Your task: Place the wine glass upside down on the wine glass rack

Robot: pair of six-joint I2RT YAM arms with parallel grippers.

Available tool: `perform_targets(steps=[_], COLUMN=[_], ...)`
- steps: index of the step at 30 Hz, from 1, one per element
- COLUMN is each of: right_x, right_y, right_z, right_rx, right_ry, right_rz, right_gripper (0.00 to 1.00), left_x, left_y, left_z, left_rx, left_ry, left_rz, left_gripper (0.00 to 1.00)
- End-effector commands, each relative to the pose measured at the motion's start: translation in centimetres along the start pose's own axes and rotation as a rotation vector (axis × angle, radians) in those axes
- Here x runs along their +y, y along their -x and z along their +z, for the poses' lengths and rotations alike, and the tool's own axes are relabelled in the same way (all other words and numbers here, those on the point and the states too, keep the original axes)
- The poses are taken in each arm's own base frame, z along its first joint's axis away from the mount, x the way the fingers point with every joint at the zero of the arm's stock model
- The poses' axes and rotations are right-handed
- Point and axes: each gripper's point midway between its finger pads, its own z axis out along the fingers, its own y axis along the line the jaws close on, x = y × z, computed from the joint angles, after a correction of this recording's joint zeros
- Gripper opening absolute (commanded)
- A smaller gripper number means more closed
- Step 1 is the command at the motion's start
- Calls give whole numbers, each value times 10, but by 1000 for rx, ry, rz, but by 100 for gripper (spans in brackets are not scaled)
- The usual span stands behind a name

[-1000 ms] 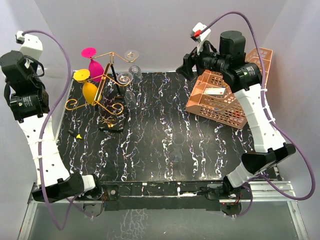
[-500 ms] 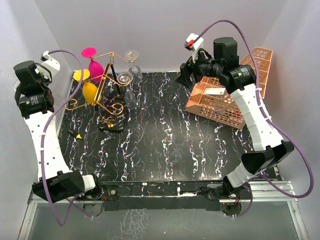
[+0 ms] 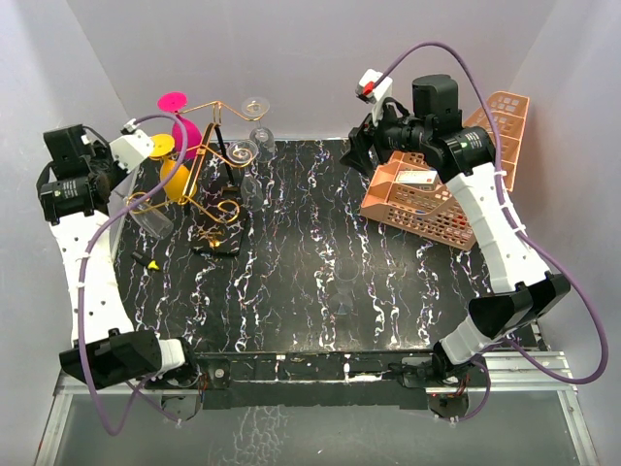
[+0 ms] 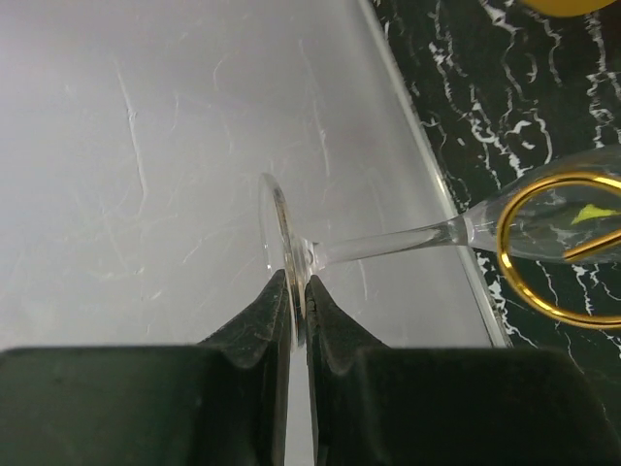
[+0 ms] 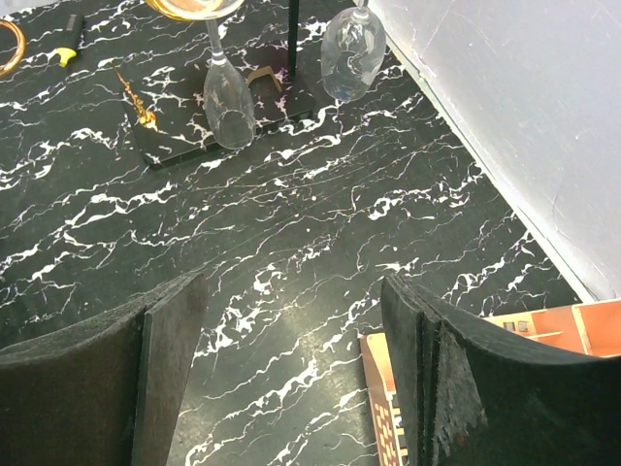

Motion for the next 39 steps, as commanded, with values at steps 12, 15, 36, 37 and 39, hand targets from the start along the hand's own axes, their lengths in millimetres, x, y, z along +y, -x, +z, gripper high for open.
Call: perform_targets(steps=[12,15,36,37,39], right_x=[4,2,0,0,0], right_y=[14,12,8,7,6], right_z=[-7,-6,-6,-7,-6], right_rx=[-53,-48,-35,-36,-33], right_ry=[0,-7,-25,-25,-26], right_rz=[-45,-45,-48,-48,-47], right_gripper=[79,79,80,80,80], left_x=[-31,-38,-52,-51,-51], left_y=[74,85,98,99,100], left_z=[8,5,-15,-15,-18], left_rx=[-182,-218,-284,-285,-292], left_ry=[-121,-146,-226,-227,-224], left_rz=[236,253,321,322,324], left_gripper=[0,0,0,0,0])
